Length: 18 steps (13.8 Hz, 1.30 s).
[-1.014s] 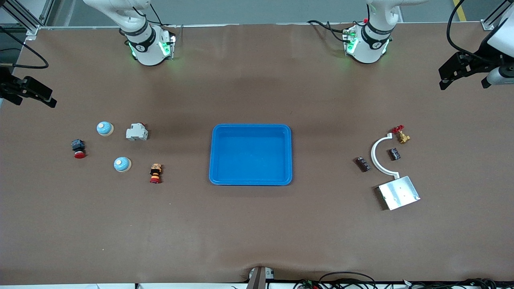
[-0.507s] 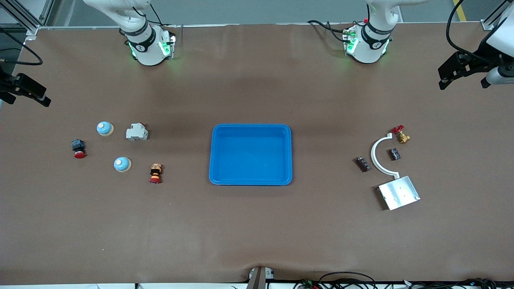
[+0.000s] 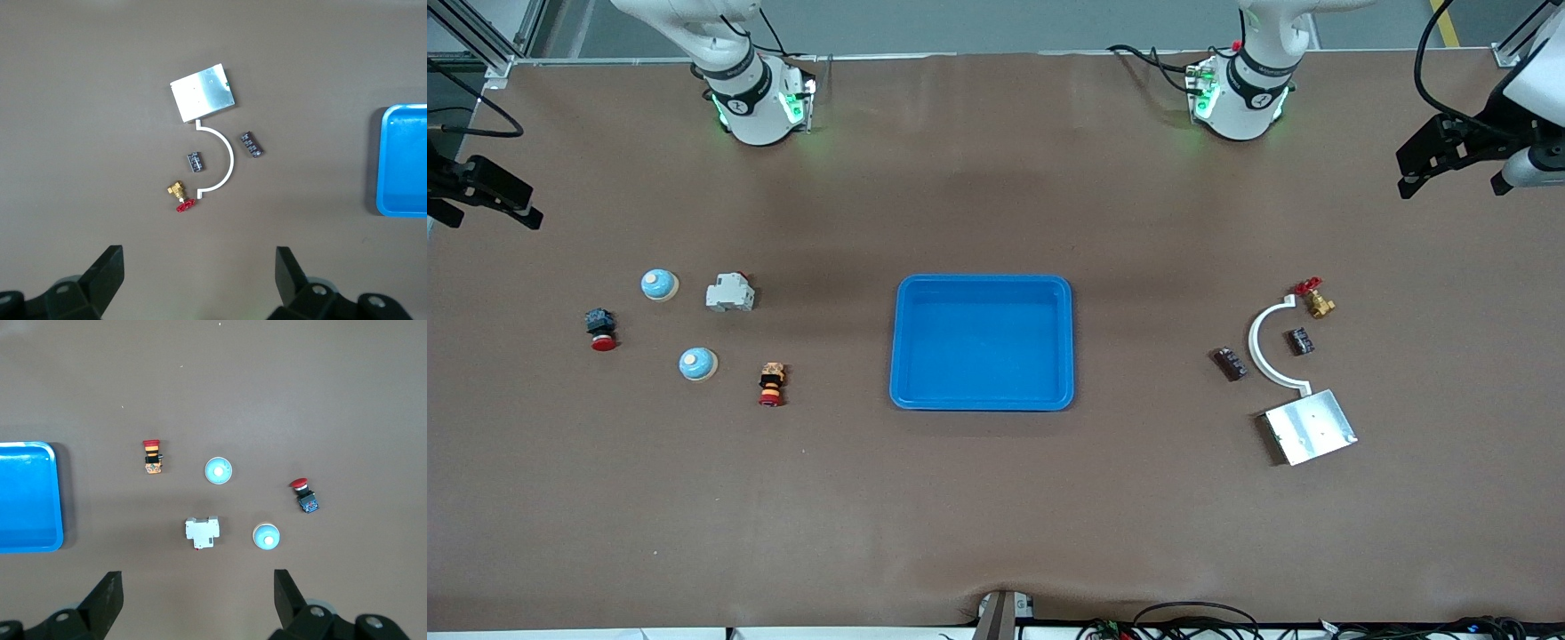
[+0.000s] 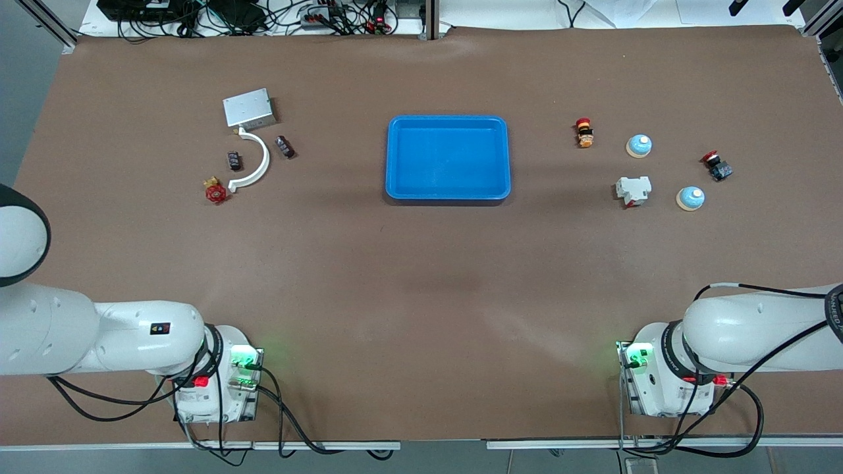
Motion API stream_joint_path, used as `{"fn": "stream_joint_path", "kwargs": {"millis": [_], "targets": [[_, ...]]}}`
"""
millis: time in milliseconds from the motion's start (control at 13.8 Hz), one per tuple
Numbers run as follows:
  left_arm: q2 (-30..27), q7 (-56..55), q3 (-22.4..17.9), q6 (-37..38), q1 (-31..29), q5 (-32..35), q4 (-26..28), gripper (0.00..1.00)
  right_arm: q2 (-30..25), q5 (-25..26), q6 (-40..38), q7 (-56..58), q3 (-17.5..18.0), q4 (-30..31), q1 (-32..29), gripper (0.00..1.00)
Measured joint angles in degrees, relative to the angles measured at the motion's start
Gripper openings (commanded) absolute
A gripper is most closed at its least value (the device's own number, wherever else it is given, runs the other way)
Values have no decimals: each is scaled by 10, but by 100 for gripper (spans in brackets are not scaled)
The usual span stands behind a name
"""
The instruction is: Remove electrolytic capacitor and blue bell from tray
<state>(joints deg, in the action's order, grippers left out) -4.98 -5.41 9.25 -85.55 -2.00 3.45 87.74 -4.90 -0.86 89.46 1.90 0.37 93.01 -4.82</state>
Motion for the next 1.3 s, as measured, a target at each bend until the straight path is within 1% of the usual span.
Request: {"fn": "stream_joint_path", "kwargs": {"millis": [434, 652, 941, 1086, 1303], "targets": [[0, 4, 0, 0, 0, -9, 6, 100, 2, 0, -1, 6, 0, 0, 0, 100], [-2, 4, 0, -9, 0, -9, 27, 100, 5, 0, -1, 7, 0, 0, 0, 100], [-28, 4, 0, -22, 0, -9, 61, 100, 8, 1, -1, 9, 1, 0, 0, 100], [-39, 4, 0, -23, 0, -9, 64, 100, 8, 1, -1, 12, 1, 0, 0, 100], [-41, 4, -1, -29, -1, -9, 63, 100, 8, 1, -1, 16, 1, 1, 0, 100]]}}
